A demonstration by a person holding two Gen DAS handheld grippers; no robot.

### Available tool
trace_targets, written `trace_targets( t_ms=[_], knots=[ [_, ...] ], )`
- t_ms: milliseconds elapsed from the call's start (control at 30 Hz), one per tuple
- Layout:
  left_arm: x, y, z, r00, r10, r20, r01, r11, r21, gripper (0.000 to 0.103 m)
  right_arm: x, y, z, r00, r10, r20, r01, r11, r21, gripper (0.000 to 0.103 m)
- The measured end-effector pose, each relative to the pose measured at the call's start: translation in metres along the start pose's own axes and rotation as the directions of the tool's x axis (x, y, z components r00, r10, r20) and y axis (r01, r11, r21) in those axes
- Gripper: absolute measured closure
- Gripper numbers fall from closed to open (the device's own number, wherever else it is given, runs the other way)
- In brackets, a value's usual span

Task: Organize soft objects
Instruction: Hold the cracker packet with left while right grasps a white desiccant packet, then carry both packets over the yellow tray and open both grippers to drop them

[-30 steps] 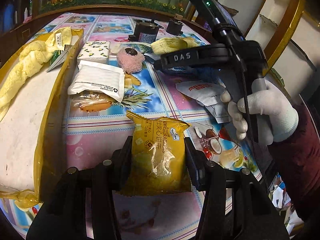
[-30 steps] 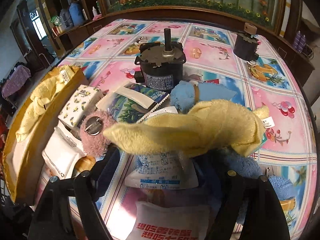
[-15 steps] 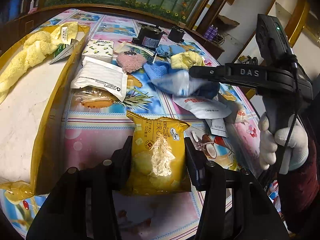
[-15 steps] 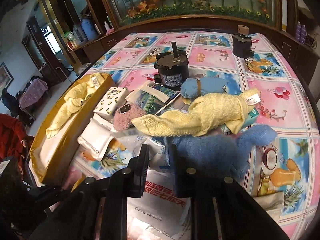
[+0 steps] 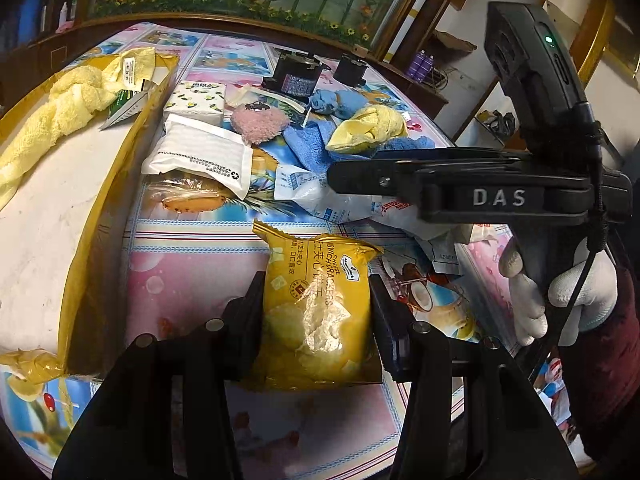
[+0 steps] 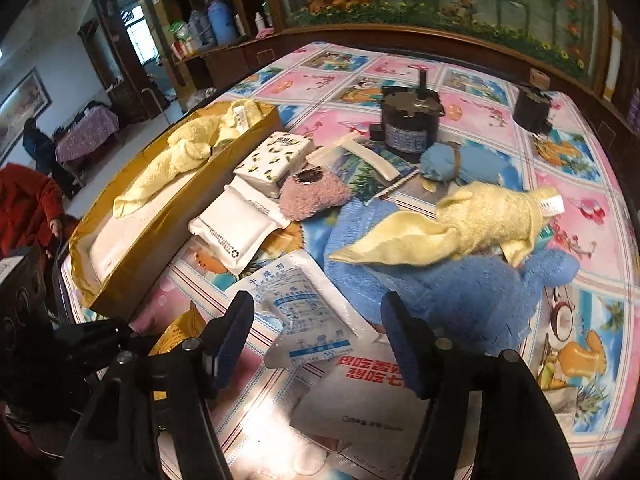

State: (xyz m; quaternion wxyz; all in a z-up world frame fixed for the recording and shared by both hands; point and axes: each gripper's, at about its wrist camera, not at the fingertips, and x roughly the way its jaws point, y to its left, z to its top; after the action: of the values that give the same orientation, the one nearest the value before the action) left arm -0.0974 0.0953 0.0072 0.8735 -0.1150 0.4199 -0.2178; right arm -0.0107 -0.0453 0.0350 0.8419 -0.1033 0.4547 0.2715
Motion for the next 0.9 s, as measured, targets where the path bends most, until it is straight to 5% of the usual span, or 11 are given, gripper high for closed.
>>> trace_targets(
  t_ms=[200, 367, 467, 767, 900],
  knots=[
    [-0.002, 0.001, 0.0, 1.0, -0.014, 0.006, 0.015, 1.0, -0.013, 0.055, 0.04, 0.02, 0.006, 0.992, -0.034, -0.118, 0.019, 0.992, -0.122, 0.038],
    [-0.003, 0.002, -0.001, 0.999, -0.033, 0.007, 0.034, 0.999, -0.021, 0.055, 0.03, 0.01, 0.005, 0.997, 0.016, -0.073, -0.018, 0.999, -0.026, 0.069],
    [-0.005, 0.002, -0.002, 0.999, -0.041, 0.01, 0.041, 0.999, -0.027, 0.055, 0.018, -0.002, 0.0, 0.998, 0.046, -0.036, -0.044, 0.998, 0.055, 0.078],
    [-0.067, 0.003, 0.011, 0.984, -0.136, 0.114, 0.143, 0.988, -0.054, 0.055, -0.039, -0.019, -0.006, 0.987, 0.082, 0.139, -0.106, 0.979, 0.174, 0.078],
    [-0.099, 0.029, 0.03, 0.98, -0.08, 0.181, 0.097, 0.991, -0.089, 0.055, -0.059, -0.016, 0.01, 0.97, 0.129, 0.206, -0.169, 0.967, 0.192, 0.078]
  ],
)
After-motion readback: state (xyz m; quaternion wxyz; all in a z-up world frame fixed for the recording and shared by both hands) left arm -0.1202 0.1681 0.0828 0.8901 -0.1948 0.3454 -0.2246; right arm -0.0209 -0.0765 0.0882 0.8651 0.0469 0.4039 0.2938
